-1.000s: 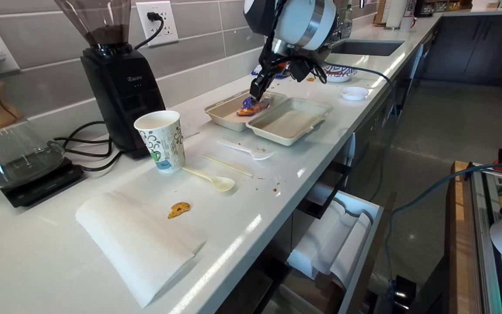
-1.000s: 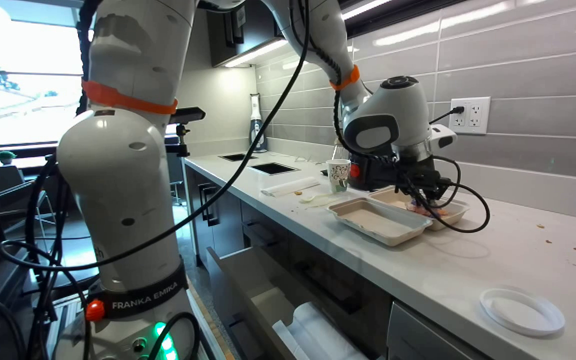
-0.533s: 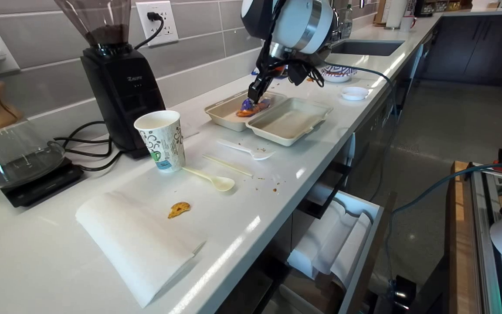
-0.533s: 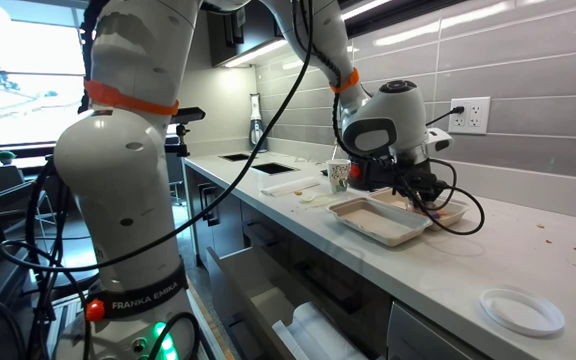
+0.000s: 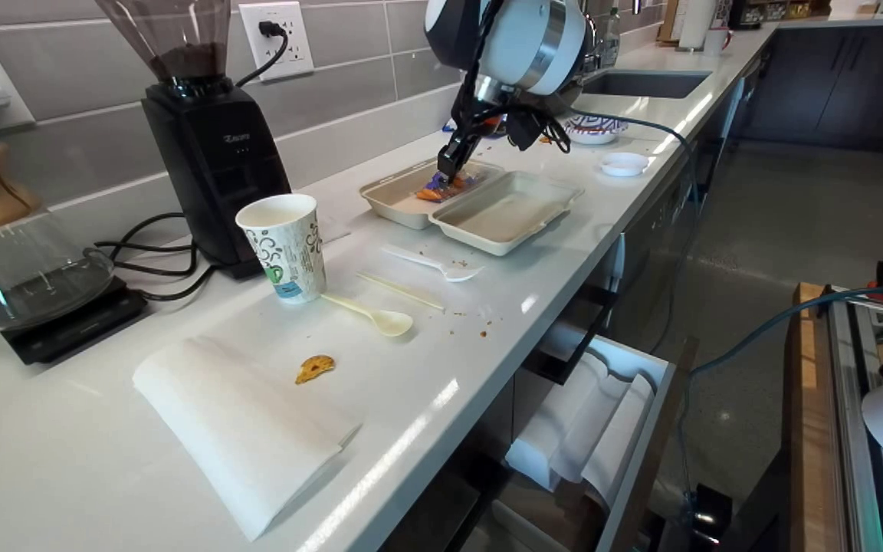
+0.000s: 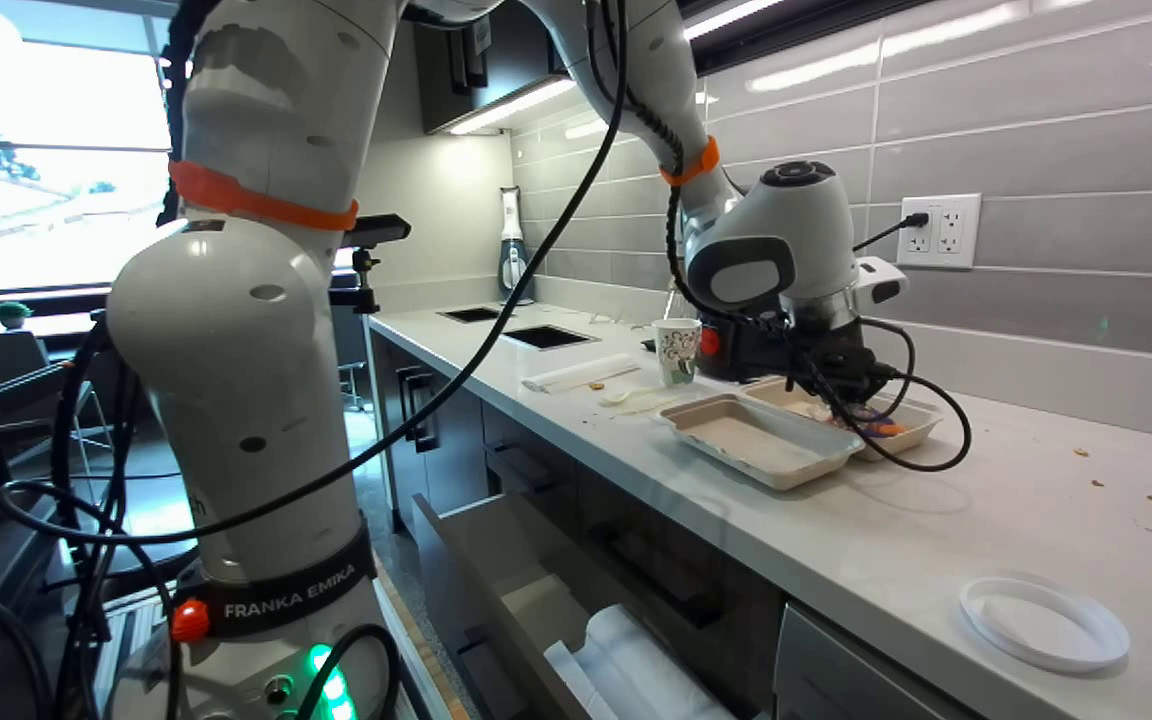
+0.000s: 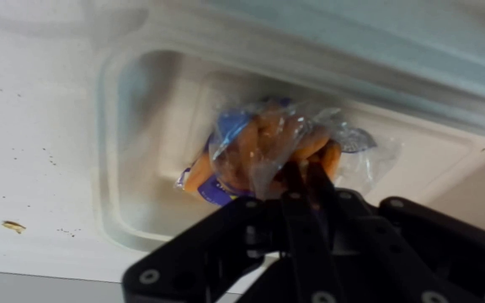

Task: Remove one orange object from upper segment of the takeaway pack and put it in the lower segment

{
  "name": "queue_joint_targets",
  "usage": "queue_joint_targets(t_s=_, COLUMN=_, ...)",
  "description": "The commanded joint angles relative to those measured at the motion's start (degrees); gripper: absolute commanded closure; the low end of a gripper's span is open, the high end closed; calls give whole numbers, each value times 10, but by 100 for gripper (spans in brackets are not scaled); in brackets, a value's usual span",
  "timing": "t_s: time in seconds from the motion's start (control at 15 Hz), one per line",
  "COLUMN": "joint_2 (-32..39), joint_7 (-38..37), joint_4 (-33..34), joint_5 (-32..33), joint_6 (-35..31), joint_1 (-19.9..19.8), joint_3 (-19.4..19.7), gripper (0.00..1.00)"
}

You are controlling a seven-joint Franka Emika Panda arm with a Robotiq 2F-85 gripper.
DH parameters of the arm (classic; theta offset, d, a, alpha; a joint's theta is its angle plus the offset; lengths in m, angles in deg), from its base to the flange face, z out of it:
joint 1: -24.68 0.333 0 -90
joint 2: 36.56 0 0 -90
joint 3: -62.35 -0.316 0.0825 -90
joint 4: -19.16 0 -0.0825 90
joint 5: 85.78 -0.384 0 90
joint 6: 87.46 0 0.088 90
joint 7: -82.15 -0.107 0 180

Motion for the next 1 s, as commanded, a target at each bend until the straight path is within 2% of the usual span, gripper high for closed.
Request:
queue_joint_targets(t_s=0.0, joint_2=8, joint_7=10, joint_4=6, joint_5=0, joint_6=8, joint_1=-7, joint_3=-2, gripper=98)
queue_joint_targets(t_s=0.27, joint_2=-5, joint_7=-3, joint_4=1, joint_5=10, joint_6=8, joint_1=1, joint_3=9, gripper=98)
queue_joint_targets(t_s=0.53, joint_2=-19, joint_7=-40, joint_4=-15, joint_5=60, joint_6=8, joint_1=33, joint_3=59, gripper=98)
queue_joint_targets(t_s=0.93, joint_2=-35, joint_7=-83, joint_4=-17, joint_5=110, joint_6=35, joint_1=64, joint_3=108, gripper=98)
